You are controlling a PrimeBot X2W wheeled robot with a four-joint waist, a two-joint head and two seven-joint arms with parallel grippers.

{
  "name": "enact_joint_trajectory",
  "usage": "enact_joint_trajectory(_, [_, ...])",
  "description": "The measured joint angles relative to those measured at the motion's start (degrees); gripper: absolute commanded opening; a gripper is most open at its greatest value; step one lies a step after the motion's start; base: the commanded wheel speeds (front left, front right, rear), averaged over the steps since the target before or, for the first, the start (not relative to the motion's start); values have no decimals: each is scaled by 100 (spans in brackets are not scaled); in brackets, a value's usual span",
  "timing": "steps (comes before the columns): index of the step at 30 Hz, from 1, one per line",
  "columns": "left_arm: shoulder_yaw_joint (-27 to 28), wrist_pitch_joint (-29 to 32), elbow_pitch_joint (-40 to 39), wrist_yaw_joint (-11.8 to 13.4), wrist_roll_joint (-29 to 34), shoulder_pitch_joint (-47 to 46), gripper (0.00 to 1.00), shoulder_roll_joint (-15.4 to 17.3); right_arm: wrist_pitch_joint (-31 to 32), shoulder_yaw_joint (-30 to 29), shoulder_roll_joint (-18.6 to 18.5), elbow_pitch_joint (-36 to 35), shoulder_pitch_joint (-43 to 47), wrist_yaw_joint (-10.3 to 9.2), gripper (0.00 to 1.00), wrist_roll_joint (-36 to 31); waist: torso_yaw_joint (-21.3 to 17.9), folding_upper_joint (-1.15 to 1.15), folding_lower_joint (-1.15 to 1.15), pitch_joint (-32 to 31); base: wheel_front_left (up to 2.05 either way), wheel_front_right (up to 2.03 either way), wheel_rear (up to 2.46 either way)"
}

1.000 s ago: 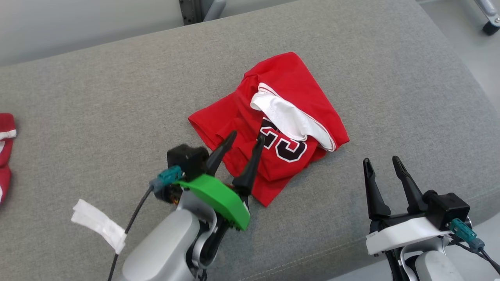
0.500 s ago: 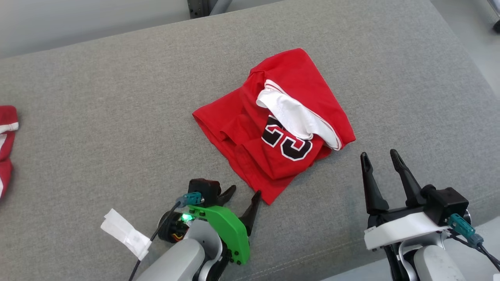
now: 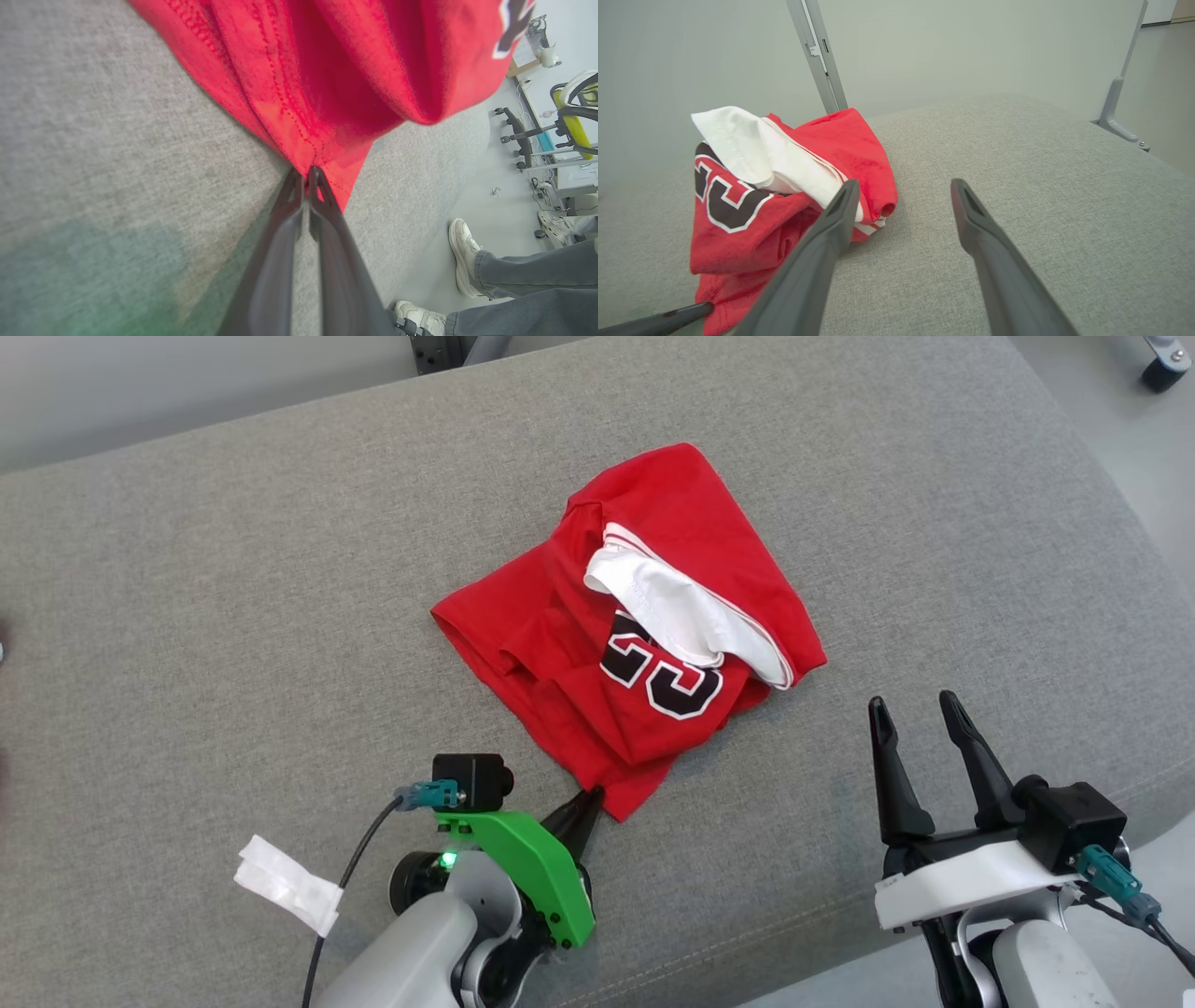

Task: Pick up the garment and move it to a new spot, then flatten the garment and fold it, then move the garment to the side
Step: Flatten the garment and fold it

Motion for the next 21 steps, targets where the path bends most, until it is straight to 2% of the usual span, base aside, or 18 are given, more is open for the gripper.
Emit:
enact_joint_trajectory(3, [142,-105,-350,-111,-75,0,0,126,0,-1,0,-2,-10,0,100,23,28,0,0,-56,0,0,0])
enact_joint_trajectory(7, [356,41,-1626,-86,-287,102,0,567,0,-66,0,-12,90,0,100,45,96,0,0,-145,0,0,0])
enact_joint_trajectory(10, [567,326,-2951,170,-412,280,0,1085,0,-87,-2,4,203,0,100,74,197,0,0,-195,0,0,0])
enact_joint_trajectory(14, [984,697,-4713,684,-695,443,0,1645,0,-86,-1,-9,232,-1,100,93,349,0,0,-243,0,0,0])
enact_joint_trajectory(18, [1414,1027,-5836,1154,-1033,428,0,1904,0,-59,1,-5,227,-1,100,92,501,0,0,-273,0,0,0])
enact_joint_trajectory(21, [1771,1209,-6180,1461,-1230,172,0,1970,0,-35,0,1,187,0,100,93,582,0,0,-302,0,0,0])
